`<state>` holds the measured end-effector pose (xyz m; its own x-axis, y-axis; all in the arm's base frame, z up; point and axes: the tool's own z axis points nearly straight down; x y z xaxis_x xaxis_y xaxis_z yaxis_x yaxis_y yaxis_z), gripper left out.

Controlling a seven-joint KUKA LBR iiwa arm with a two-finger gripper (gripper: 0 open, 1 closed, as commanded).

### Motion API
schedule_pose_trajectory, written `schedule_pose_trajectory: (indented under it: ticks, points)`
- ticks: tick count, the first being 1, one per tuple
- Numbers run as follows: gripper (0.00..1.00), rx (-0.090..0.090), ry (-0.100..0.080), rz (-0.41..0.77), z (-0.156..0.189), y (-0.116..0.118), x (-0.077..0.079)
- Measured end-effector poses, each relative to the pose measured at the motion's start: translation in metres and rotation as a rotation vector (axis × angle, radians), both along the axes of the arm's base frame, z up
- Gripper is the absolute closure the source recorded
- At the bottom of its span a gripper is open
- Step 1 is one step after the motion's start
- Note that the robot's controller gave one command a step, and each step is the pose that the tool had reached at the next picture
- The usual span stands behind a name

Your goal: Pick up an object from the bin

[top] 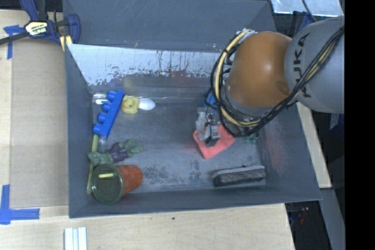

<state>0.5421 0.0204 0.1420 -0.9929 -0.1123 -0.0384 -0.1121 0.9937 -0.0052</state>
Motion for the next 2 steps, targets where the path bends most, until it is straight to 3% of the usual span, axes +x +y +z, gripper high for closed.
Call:
schedule_pose_trajectory:
  ticks: [1, 2]
  points:
    - [1.0, 0.002, 0.004, -0.036, 0.065, 0.003, -0.01]
    - [1.0, 0.002, -0.011, -0.027, 0.042, 0.004, -0.011]
